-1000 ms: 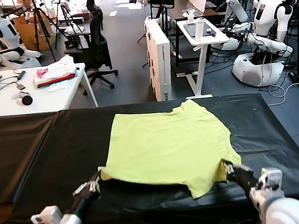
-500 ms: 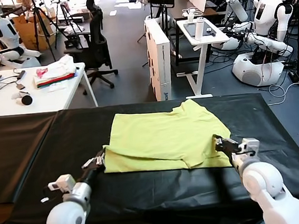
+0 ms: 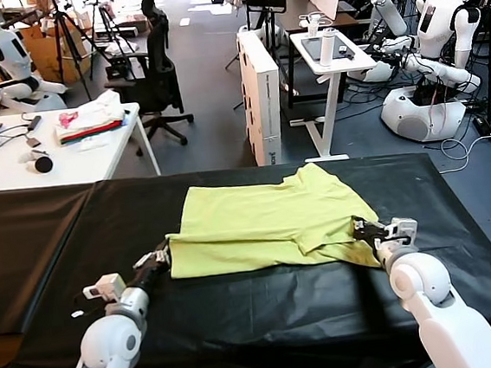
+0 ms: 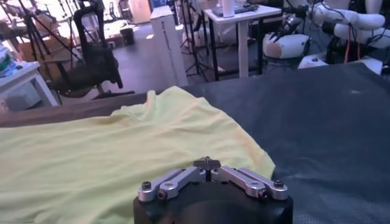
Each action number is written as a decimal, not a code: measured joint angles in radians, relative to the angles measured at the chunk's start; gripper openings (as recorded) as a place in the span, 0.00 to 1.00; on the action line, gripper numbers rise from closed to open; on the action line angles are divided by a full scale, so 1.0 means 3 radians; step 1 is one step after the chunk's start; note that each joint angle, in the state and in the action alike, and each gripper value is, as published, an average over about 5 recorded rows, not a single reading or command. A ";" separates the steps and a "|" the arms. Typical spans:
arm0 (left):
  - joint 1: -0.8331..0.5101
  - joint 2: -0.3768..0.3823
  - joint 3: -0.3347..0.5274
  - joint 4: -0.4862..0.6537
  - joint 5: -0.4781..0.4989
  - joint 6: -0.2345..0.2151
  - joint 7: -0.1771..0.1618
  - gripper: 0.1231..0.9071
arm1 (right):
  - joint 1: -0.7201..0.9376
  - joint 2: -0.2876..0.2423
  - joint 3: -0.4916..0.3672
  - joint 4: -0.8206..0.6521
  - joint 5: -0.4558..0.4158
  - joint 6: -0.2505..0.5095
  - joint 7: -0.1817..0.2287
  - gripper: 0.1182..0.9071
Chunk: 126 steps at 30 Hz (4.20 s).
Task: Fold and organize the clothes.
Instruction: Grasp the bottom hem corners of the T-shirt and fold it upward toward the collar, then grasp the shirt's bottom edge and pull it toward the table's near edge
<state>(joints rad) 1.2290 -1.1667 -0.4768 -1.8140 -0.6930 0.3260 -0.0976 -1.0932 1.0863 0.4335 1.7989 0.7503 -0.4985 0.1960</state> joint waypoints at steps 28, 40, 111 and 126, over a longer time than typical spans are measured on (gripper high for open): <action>0.0828 -0.0001 -0.0071 -0.0703 0.0218 0.0091 -0.0021 1.00 | -0.1285 -0.0642 0.0567 0.0933 -0.0322 -0.0141 -0.0221 1.00; 0.0786 -0.0060 -0.0048 -0.0548 0.0268 0.0076 -0.0005 0.99 | -0.1171 -0.0631 0.0436 0.0786 -0.0346 -0.0142 -0.0258 0.87; 0.1492 0.0368 -0.0285 -0.0938 0.0303 0.0010 -0.0012 0.03 | -0.2132 -0.1172 0.1005 0.1307 0.0351 -0.0496 -0.0027 0.03; 0.2018 0.0334 -0.0428 -0.1278 0.0379 0.0066 -0.0006 0.30 | -0.2373 -0.1230 0.1227 0.1589 0.0624 -0.0696 0.0140 0.49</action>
<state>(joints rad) 1.8343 -1.0666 -0.6053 -2.1973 -0.5795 0.3458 -0.0992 -1.8051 0.7174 0.8016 2.2758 0.9374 -0.7072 0.2380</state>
